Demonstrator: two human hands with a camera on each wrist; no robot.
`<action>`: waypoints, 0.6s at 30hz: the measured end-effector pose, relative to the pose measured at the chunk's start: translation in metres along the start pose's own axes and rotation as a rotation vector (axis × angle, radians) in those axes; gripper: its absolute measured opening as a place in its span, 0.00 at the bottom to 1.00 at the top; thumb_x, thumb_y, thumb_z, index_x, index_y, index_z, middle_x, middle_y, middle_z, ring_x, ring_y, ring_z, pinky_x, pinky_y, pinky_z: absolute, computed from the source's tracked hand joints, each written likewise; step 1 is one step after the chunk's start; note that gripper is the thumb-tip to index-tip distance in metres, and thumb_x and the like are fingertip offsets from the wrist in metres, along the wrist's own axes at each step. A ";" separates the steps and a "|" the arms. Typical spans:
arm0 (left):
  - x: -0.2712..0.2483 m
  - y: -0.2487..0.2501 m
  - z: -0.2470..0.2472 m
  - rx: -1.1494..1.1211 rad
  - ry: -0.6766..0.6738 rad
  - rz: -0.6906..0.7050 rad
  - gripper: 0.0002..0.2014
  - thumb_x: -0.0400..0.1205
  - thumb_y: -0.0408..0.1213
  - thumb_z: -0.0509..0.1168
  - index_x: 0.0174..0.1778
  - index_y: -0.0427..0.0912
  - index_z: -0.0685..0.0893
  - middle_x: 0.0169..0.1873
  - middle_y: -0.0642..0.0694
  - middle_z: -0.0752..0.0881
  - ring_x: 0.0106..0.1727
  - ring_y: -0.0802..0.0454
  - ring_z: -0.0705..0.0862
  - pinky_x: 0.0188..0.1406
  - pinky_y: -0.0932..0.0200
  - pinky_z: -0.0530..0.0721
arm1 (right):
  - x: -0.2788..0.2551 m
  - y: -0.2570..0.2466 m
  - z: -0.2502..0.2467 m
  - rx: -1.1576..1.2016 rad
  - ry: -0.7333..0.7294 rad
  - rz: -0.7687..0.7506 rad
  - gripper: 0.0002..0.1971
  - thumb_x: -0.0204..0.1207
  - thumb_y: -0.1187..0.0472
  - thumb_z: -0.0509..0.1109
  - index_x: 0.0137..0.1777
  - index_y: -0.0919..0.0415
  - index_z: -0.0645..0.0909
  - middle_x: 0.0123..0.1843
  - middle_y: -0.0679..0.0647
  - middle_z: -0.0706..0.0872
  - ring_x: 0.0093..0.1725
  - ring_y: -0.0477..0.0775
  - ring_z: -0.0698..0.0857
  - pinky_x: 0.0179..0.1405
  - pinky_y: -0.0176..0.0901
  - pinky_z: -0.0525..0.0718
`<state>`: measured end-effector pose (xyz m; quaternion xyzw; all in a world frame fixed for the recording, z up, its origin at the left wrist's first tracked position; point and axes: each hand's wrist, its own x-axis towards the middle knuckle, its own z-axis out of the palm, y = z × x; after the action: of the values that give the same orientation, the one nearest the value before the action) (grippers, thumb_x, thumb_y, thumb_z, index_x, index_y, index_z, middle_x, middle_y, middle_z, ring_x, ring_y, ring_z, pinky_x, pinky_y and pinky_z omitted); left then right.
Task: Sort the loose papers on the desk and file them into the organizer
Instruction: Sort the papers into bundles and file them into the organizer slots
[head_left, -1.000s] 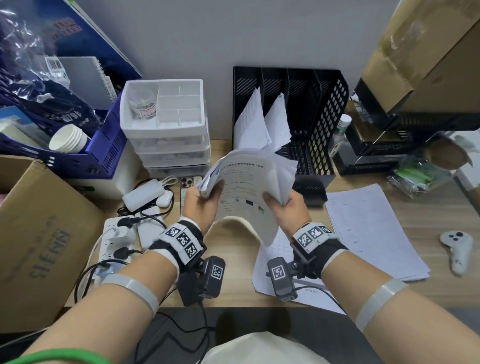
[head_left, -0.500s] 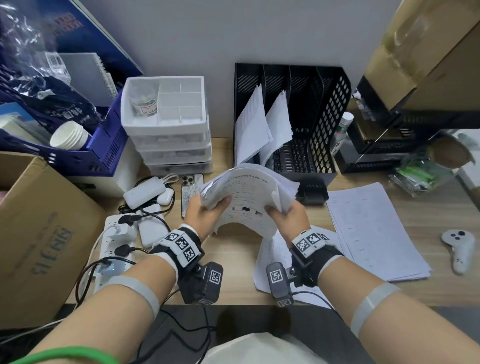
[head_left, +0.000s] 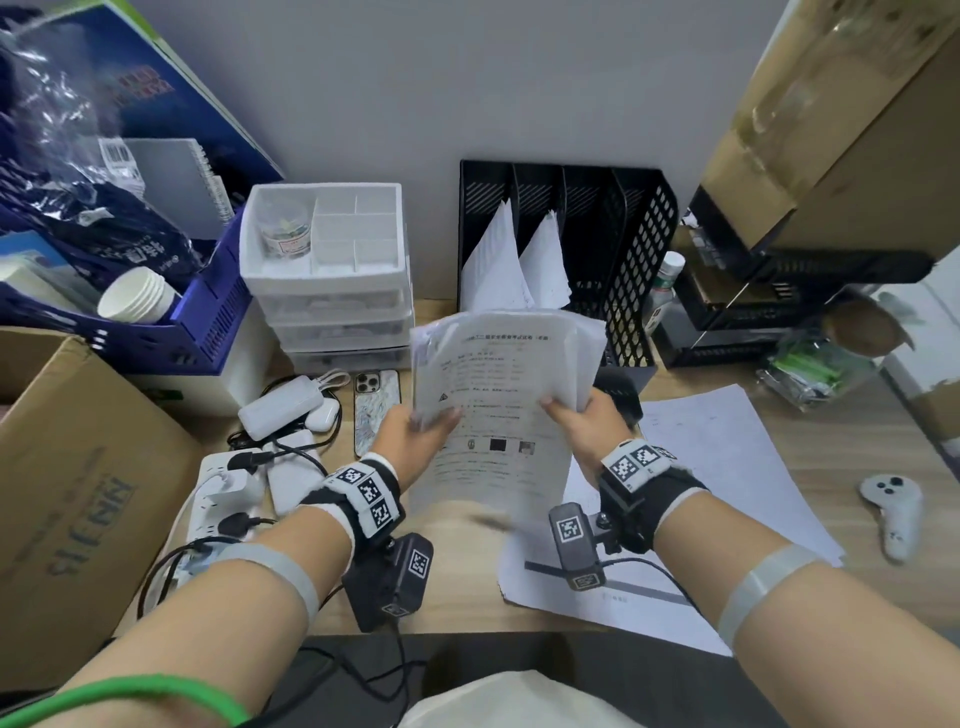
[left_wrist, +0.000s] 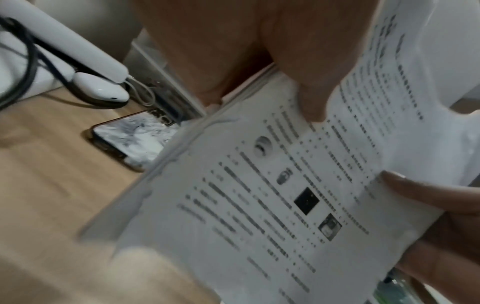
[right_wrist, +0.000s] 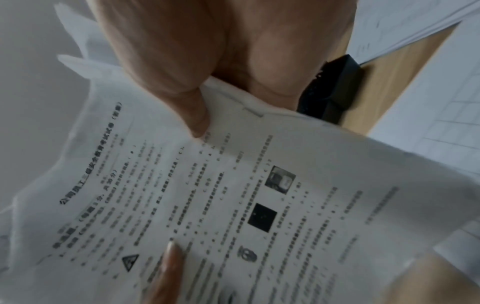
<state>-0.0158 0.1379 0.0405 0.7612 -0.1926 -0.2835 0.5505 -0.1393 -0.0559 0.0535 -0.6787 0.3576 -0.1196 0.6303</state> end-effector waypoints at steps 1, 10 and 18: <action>-0.001 0.006 -0.002 -0.010 -0.056 -0.006 0.19 0.77 0.50 0.73 0.58 0.41 0.89 0.52 0.44 0.93 0.55 0.48 0.92 0.58 0.48 0.89 | 0.003 -0.007 -0.006 0.029 0.012 0.002 0.21 0.67 0.50 0.76 0.57 0.60 0.85 0.55 0.59 0.92 0.56 0.62 0.89 0.60 0.69 0.85; 0.009 0.057 0.026 0.349 -0.260 0.145 0.15 0.87 0.46 0.63 0.59 0.40 0.88 0.51 0.44 0.92 0.52 0.46 0.91 0.50 0.52 0.91 | 0.006 -0.060 -0.044 -0.227 0.484 -0.053 0.30 0.68 0.58 0.79 0.68 0.57 0.69 0.66 0.59 0.79 0.57 0.59 0.82 0.63 0.55 0.82; 0.020 0.111 0.078 0.897 -0.212 0.493 0.16 0.80 0.35 0.61 0.64 0.46 0.80 0.53 0.39 0.90 0.55 0.34 0.88 0.54 0.44 0.86 | -0.041 -0.109 -0.045 0.046 -0.064 0.041 0.37 0.57 0.39 0.85 0.59 0.65 0.83 0.55 0.61 0.91 0.59 0.62 0.89 0.59 0.62 0.87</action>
<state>-0.0489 0.0337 0.1229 0.8214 -0.5232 -0.1105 0.1985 -0.1597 -0.0698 0.1760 -0.6598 0.3482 -0.0928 0.6593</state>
